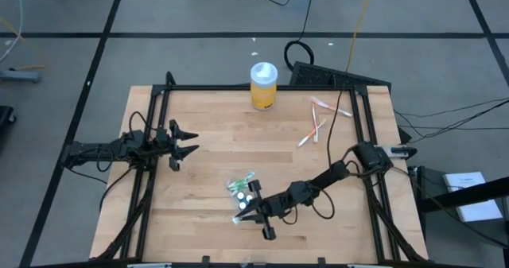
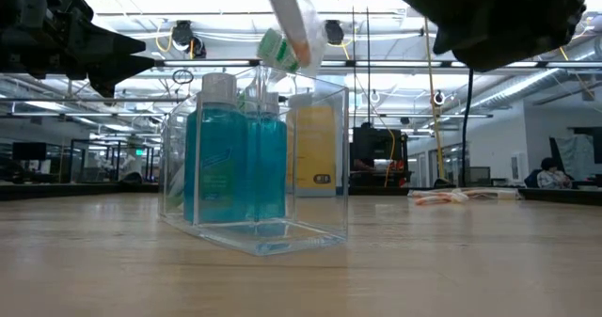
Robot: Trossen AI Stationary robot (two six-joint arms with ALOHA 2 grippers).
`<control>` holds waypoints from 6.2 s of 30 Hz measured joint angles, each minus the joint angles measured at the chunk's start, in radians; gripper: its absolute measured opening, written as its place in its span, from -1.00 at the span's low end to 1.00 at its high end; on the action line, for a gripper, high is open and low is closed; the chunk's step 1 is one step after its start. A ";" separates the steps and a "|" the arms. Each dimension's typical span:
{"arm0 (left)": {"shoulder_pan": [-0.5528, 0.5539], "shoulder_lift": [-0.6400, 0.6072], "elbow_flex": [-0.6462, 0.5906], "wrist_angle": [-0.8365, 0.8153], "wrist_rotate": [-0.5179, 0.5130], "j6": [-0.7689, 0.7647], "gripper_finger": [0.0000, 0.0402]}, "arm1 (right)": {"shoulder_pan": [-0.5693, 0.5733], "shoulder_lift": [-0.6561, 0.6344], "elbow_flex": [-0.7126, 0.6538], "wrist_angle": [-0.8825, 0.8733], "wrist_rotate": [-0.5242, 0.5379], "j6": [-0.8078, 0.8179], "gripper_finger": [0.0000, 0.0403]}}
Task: Pick & Place toothbrushing station
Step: Put the orange toothbrush into the transparent organizer
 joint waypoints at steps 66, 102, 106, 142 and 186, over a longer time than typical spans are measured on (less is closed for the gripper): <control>0.000 0.000 0.000 0.000 0.000 0.000 0.04 | -0.014 -0.056 -0.002 -0.267 0.036 0.013 -0.19; 0.000 0.000 0.000 0.000 0.000 0.000 0.04 | -0.674 -0.968 -0.498 -1.895 0.541 0.847 0.22; 0.000 0.000 0.000 0.000 0.000 0.000 0.04 | -0.860 -0.968 -0.498 -1.916 0.464 0.863 0.21; 0.000 0.000 0.000 0.000 0.000 0.000 0.04 | -1.085 -0.670 -0.495 -1.802 0.220 0.903 -0.02; 0.000 0.000 0.000 0.000 0.000 0.000 0.04 | -1.071 -0.672 -0.497 -1.719 0.210 0.776 -0.57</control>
